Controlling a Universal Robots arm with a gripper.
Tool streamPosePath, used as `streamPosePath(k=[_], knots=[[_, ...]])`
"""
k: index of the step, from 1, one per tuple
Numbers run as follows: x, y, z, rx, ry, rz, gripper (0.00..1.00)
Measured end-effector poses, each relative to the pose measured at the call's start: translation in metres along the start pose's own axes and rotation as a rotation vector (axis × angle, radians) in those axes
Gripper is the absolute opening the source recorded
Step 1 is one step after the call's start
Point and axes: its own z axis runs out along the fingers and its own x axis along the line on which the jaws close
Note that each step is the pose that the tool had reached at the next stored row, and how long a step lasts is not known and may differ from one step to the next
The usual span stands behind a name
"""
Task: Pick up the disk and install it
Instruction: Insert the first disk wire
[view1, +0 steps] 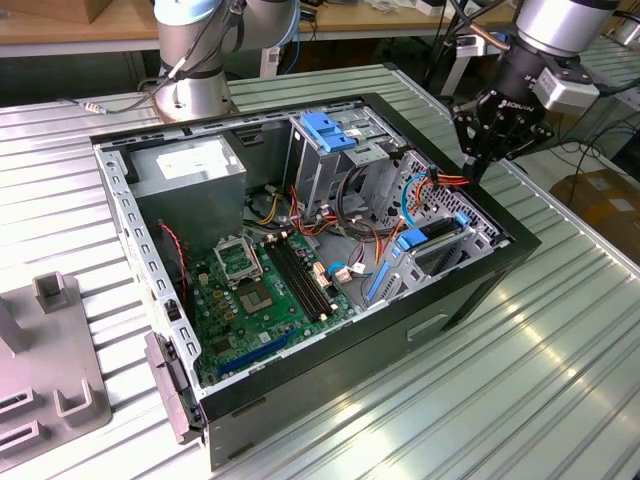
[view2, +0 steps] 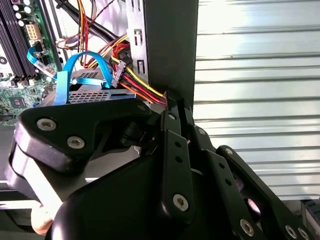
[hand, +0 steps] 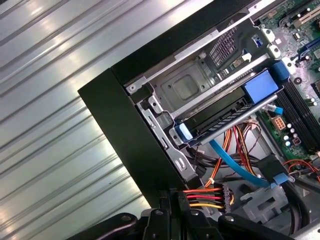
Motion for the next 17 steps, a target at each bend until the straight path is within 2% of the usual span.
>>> streamPosePath(k=[2, 8, 17], knots=[[0.0003, 0.0000, -0.0050, -0.0003, 0.0002, 0.000, 0.17], [0.0001, 0.0001, -0.0052, -0.0008, 0.0005, 0.000, 0.17], [-0.0105, 0.0070, -0.0055, -0.0015, 0.0002, 0.024, 0.17]])
